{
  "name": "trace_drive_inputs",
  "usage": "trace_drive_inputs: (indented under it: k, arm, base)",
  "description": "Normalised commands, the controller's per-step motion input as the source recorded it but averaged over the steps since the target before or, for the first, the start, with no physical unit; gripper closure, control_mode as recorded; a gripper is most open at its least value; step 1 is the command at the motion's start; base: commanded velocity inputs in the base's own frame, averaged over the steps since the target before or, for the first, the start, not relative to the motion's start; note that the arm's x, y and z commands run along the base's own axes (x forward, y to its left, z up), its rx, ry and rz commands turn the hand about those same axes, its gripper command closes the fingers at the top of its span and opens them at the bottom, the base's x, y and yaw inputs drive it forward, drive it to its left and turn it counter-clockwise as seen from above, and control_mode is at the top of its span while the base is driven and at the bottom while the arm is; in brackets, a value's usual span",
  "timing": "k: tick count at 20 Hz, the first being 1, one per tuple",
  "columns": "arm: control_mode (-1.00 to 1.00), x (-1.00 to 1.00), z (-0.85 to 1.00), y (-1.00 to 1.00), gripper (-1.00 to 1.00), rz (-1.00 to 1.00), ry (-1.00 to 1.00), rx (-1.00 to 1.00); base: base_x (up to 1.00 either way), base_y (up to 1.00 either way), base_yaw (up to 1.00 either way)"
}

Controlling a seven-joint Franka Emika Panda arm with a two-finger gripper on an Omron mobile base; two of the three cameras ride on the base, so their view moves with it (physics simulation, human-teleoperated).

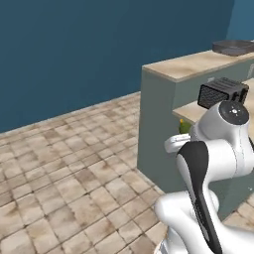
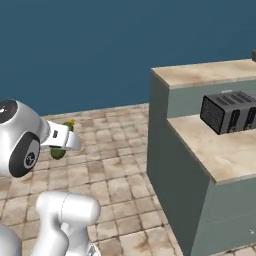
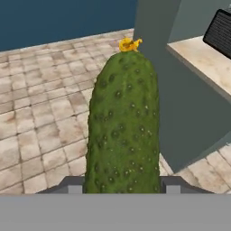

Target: Place the cold items (lemon and cucumber) from the fridge in one tupperware on the dining counter. Place the warm items (kebab skewer and hot dog) in the stove area in another tupperware.

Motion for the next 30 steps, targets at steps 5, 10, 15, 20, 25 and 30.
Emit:
trace_drive_inputs:
  k: [5, 10, 15, 20, 25, 30]
  arm:
    - [1.00, 0.00, 0.00, 0.00, 1.00, 0.00, 0.00, 0.00]
    - [1.00, 0.00, 0.00, 0.00, 1.00, 0.00, 0.00, 0.00]
    - [1.00, 0.00, 0.00, 0.00, 1.00, 0.00, 0.00, 0.00]
    - [1.00, 0.00, 0.00, 0.00, 1.00, 0.00, 0.00, 0.00]
    - [1.00, 0.00, 0.00, 0.00, 1.00, 0.00, 0.00, 0.00]
    - [1.00, 0.00, 0.00, 0.00, 1.00, 0.00, 0.00, 0.00]
  base:
    - [0.87, 1.00, -0.54]
    - [0.85, 1.00, -0.52]
    - [0.83, 1.00, -0.48]
    - [0.80, 1.00, -0.46]
    - [0.79, 1.00, -0.45]
    - [0.77, 1.00, -0.45]
